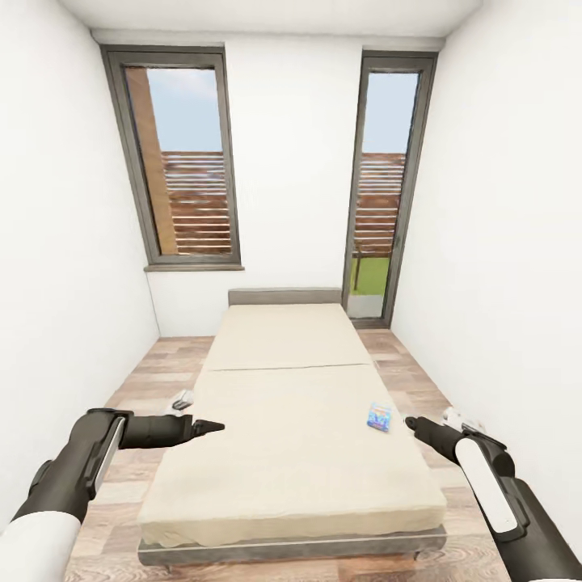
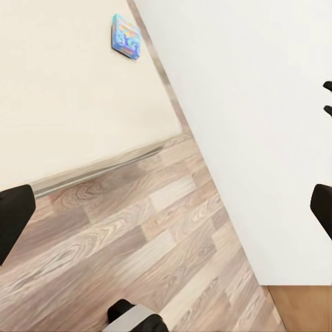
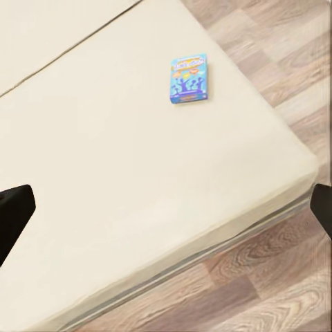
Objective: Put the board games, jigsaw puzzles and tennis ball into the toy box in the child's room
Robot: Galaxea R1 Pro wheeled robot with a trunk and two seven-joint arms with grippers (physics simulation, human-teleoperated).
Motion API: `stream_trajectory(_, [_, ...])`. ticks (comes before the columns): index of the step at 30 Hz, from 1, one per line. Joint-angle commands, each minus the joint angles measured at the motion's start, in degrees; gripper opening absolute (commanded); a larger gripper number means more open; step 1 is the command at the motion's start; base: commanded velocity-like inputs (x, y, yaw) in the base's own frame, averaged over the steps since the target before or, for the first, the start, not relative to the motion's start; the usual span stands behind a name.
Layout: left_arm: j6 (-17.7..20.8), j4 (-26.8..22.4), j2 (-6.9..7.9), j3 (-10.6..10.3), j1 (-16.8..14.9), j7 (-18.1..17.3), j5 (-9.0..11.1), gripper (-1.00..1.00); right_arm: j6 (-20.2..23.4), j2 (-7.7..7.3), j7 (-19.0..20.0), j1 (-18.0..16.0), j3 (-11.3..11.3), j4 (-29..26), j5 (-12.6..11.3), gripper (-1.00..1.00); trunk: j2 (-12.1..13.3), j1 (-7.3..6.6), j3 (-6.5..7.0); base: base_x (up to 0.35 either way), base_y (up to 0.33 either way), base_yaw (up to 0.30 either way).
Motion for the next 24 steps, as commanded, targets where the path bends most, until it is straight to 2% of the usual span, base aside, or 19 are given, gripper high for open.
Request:
stream_trajectory(1, [0.4, 0.0, -0.04, 0.1, 0.0, -0.5, -0.6, 1.0, 0.0, -0.04, -0.5, 0.0, 0.0, -0.1, -0.6, 1.0, 0.0, 0.02, -0.03, 0.015, -0.301, -0.003])
stream_trajectory(24, [0.5, 0.2, -0.06, 0.1, 0.0, -0.4, -0.5, 1.0, 0.2, -0.07, -0.6, 0.0, 0.1, -0.5, -0.6, 1.0, 0.0, 0.02, -0.03, 0.117, -0.29, 0.0])
